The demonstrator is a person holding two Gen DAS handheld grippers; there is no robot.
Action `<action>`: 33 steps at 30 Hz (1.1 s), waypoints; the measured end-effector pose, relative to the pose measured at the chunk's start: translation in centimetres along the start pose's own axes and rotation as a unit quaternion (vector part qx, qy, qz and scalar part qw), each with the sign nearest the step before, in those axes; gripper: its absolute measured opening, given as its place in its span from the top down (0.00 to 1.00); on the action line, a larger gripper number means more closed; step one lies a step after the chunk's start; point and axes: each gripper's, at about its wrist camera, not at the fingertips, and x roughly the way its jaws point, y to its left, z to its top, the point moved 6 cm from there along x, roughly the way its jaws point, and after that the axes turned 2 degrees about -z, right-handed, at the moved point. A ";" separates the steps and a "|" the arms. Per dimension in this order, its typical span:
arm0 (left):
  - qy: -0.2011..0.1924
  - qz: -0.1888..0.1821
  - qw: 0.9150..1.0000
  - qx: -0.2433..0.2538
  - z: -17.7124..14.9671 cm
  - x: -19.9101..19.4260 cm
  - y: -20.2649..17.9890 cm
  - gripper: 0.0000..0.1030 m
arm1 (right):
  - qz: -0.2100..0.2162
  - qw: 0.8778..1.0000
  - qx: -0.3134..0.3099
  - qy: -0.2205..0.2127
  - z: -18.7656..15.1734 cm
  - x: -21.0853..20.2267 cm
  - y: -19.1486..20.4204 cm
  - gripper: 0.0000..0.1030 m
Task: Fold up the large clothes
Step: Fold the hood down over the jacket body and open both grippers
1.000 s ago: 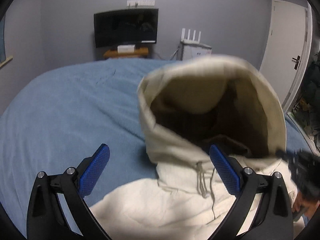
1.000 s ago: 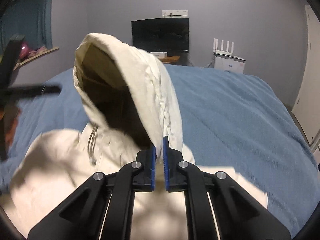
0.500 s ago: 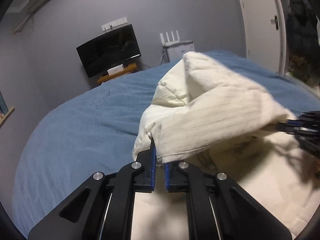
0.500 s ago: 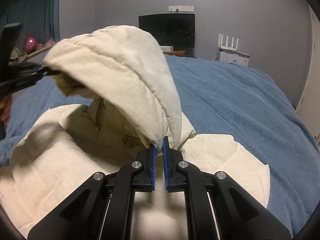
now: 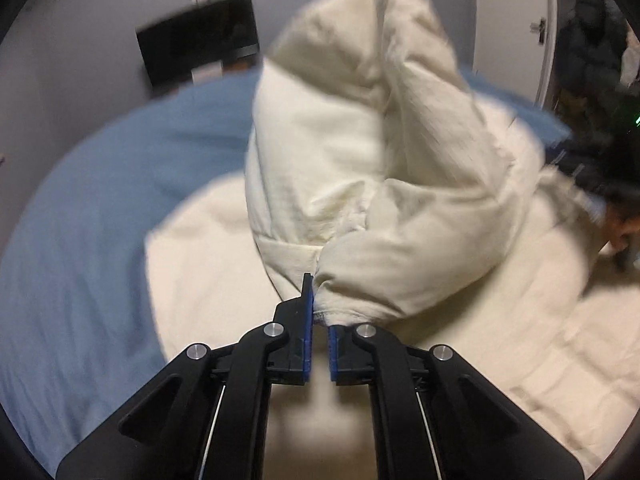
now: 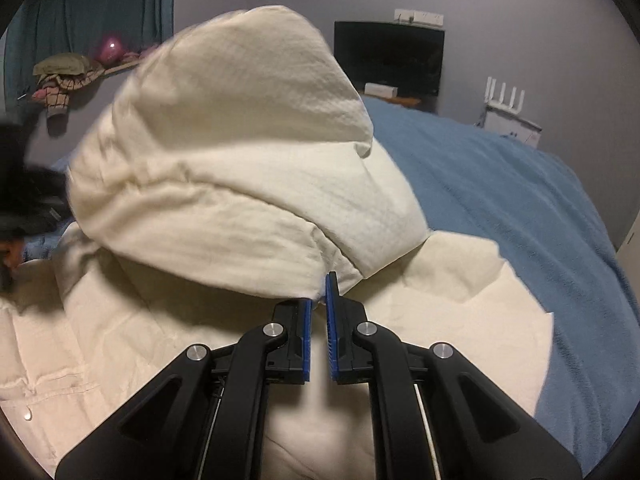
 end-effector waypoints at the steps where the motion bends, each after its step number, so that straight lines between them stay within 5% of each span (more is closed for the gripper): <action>1: 0.008 -0.003 1.000 -0.004 -0.6 0.7 0.3 0.94 | -0.002 1.000 -0.002 0.005 0.1 0.3 0.0 0.95; 4: 0.016 -0.011 1.000 -0.005 -0.4 2.2 0.6 0.94 | -0.014 0.999 -0.010 0.037 -0.2 1.2 0.0 0.84; 8: 0.007 -0.020 1.000 -0.004 -0.4 2.1 0.6 0.93 | 0.015 0.999 -0.026 0.029 -0.1 -0.2 0.5 0.46; 16: -0.012 -0.029 0.999 0.019 -0.9 0.7 1.2 0.93 | 0.076 0.997 0.007 -0.009 2.6 -1.6 2.7 0.44; 26: -0.013 -0.029 0.999 0.035 -1.0 0.9 1.3 0.85 | 0.038 0.994 0.029 0.098 0.4 6.1 3.7 0.44; 29: -0.009 -0.023 0.999 0.049 -1.2 0.4 1.1 0.72 | 0.035 0.994 0.026 0.103 0.2 6.3 3.8 0.44; 32: -0.013 -0.022 0.998 0.050 -1.7 -1.0 1.6 0.32 | 0.038 0.994 0.028 0.103 0.0 6.3 3.6 0.44; 33: -0.018 -0.035 0.998 0.045 -2.1 -2.0 1.5 0.31 | 0.040 0.994 0.030 0.102 0.0 6.3 3.5 0.44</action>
